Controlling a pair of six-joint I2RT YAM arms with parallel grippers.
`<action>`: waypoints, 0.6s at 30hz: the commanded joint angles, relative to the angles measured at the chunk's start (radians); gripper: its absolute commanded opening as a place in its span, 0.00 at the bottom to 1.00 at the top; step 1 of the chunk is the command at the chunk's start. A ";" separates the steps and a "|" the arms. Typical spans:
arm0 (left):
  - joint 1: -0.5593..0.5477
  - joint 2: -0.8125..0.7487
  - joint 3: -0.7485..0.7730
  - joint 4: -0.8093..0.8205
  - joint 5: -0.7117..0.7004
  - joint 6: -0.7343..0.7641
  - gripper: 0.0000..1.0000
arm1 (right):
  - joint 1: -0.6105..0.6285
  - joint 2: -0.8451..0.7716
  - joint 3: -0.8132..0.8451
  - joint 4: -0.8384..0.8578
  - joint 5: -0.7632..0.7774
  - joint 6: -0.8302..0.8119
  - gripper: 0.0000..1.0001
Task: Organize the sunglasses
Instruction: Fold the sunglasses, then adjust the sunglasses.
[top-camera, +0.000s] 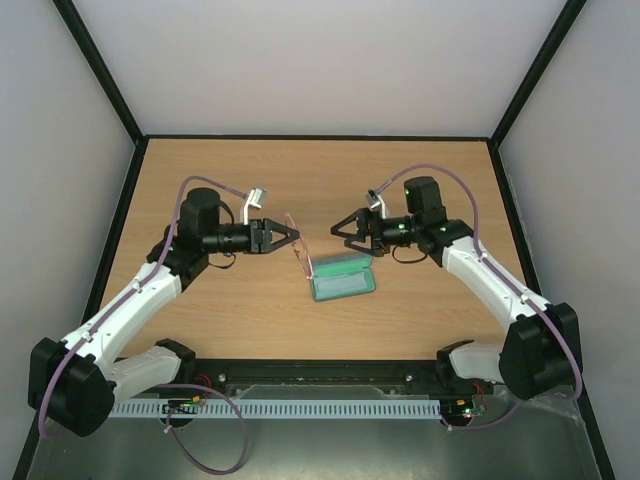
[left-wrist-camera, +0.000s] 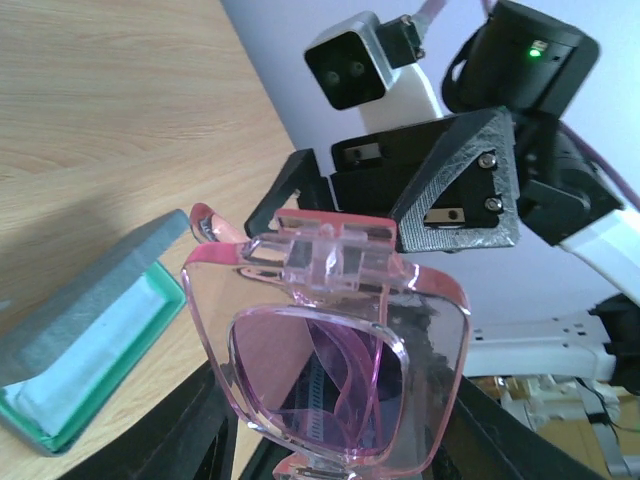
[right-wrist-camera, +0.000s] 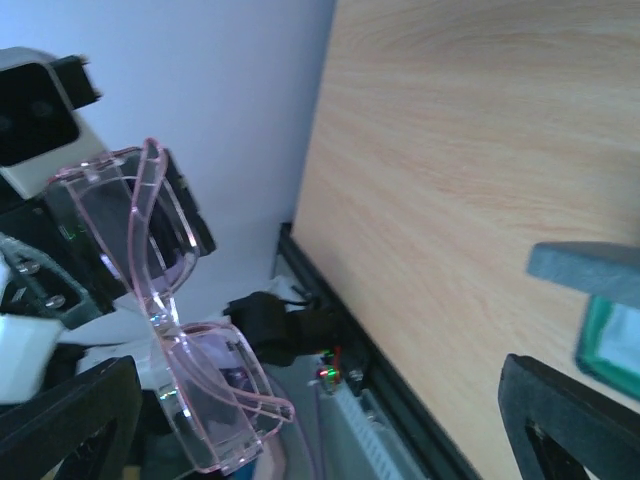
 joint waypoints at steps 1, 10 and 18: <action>0.003 -0.004 0.018 0.071 0.130 -0.023 0.30 | -0.022 -0.025 -0.053 0.219 -0.235 0.164 0.99; -0.009 0.040 0.016 0.159 0.224 -0.086 0.33 | -0.013 -0.130 -0.077 0.155 -0.216 0.074 0.77; -0.032 0.079 0.004 0.261 0.258 -0.147 0.34 | 0.118 -0.130 -0.023 0.005 -0.124 -0.040 0.50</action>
